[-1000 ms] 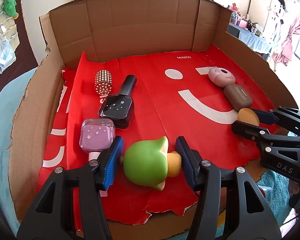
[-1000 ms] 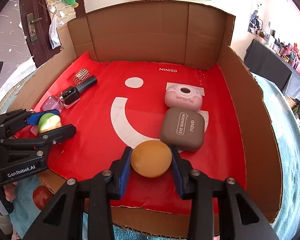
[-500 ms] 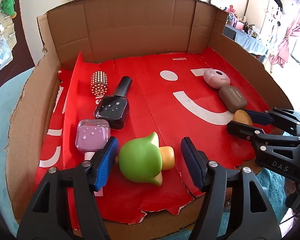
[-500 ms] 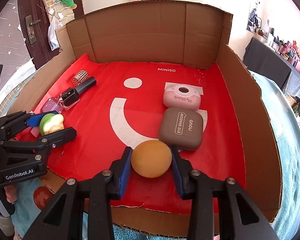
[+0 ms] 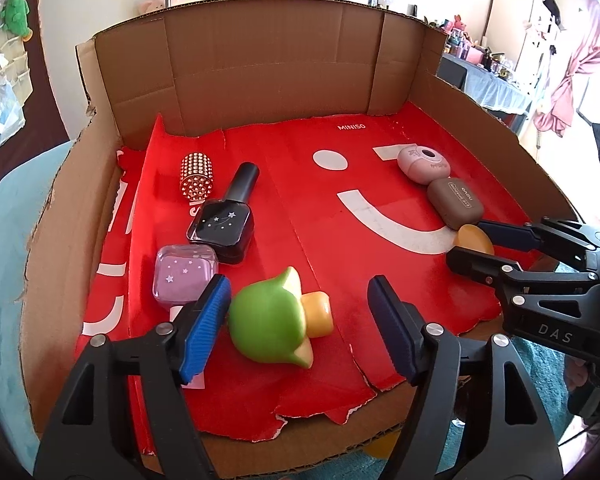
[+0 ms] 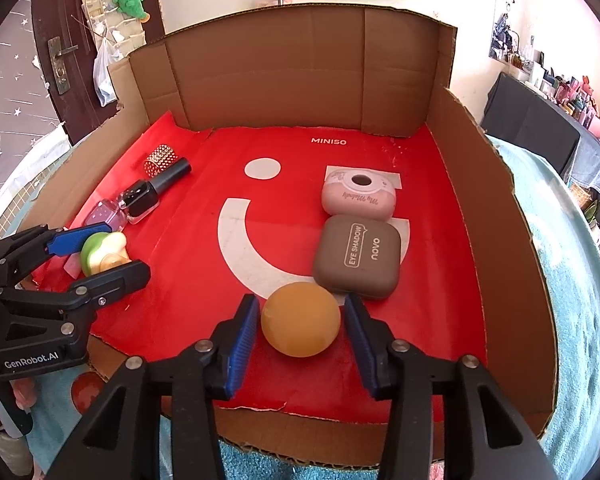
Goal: Organize rigid objects
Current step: 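Open left gripper releasing green duck while right gripper releases orange ball, then withdraw both grippers from the box toward the remaining toys on the table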
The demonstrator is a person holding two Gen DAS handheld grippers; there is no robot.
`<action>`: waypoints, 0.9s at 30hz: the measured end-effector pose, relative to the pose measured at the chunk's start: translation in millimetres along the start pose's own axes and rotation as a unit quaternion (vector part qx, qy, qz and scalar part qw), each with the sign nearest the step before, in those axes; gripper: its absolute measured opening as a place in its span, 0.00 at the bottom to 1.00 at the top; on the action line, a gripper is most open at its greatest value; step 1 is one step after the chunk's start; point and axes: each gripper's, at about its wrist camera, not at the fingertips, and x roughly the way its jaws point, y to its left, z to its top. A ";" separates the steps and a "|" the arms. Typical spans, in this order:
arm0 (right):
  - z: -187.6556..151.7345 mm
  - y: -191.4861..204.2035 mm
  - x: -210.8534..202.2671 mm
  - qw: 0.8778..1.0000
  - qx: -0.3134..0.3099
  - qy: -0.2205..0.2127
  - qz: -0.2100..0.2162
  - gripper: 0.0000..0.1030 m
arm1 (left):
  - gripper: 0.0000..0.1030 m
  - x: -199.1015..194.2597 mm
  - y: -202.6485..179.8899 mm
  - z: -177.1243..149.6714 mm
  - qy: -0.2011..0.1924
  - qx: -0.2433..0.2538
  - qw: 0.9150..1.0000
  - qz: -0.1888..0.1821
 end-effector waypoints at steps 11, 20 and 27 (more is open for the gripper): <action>-0.5 -0.6 -5.4 1.000 0.002 -0.009 0.003 0.55 | 0.70 -10.4 0.9 1.0 -0.009 0.000 1.000 0.000; -1.0 1.5 -8.5 1.000 -0.001 -0.015 0.004 0.60 | 0.70 -18.9 7.4 3.4 -0.014 -0.010 1.000 -0.009; -3.6 2.1 -9.0 1.000 -0.001 -0.017 0.006 0.60 | 0.70 -21.2 5.1 2.1 -0.012 -0.008 1.000 -0.013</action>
